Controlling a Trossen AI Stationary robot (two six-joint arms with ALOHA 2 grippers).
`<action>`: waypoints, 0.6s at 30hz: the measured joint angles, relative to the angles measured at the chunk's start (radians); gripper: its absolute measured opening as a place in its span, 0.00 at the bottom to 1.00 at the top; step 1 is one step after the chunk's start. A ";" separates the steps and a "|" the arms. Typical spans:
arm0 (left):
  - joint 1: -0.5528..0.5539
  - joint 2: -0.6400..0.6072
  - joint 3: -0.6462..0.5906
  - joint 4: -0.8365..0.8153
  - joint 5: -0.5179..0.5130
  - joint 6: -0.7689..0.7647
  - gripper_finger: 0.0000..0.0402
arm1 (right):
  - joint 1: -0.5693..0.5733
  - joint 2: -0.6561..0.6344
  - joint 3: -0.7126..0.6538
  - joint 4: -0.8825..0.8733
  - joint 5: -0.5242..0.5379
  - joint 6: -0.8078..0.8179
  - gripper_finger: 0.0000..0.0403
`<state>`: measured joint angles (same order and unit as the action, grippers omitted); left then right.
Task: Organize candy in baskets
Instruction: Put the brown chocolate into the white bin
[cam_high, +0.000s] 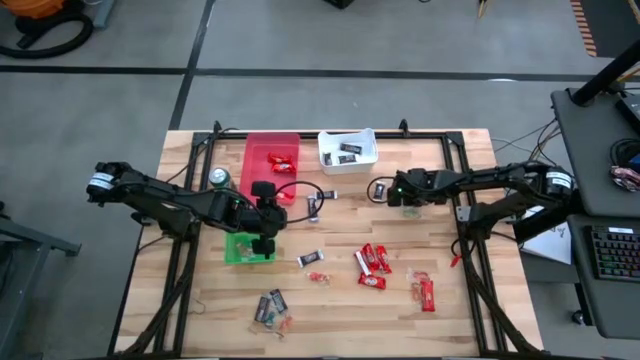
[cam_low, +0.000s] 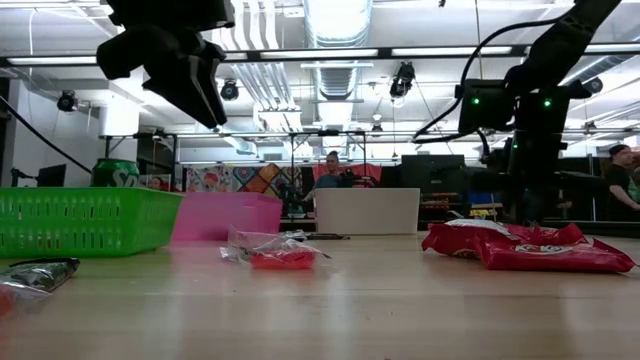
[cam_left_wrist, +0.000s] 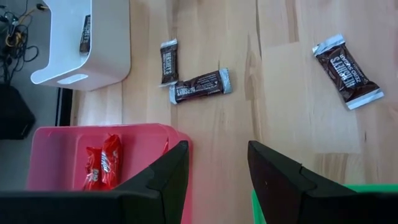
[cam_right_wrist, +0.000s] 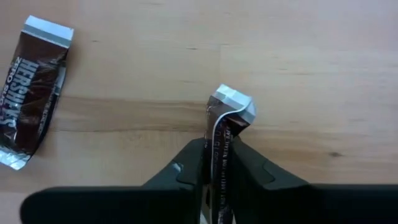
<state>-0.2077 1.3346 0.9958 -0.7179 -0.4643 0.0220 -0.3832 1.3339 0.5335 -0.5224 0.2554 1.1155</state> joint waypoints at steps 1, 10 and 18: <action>0.000 0.000 0.000 0.000 0.000 -0.006 0.37 | 0.000 -0.006 0.000 0.000 0.003 -0.008 0.11; 0.000 0.000 0.000 -0.001 0.001 -0.071 0.37 | -0.001 -0.168 0.066 -0.003 0.155 -0.135 0.08; 0.000 0.000 -0.002 0.023 0.002 -0.130 0.37 | -0.016 -0.253 0.130 0.305 0.248 -0.501 0.07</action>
<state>-0.2077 1.3350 0.9939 -0.6951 -0.4625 -0.1078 -0.3987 1.0805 0.6636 -0.2174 0.5035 0.6147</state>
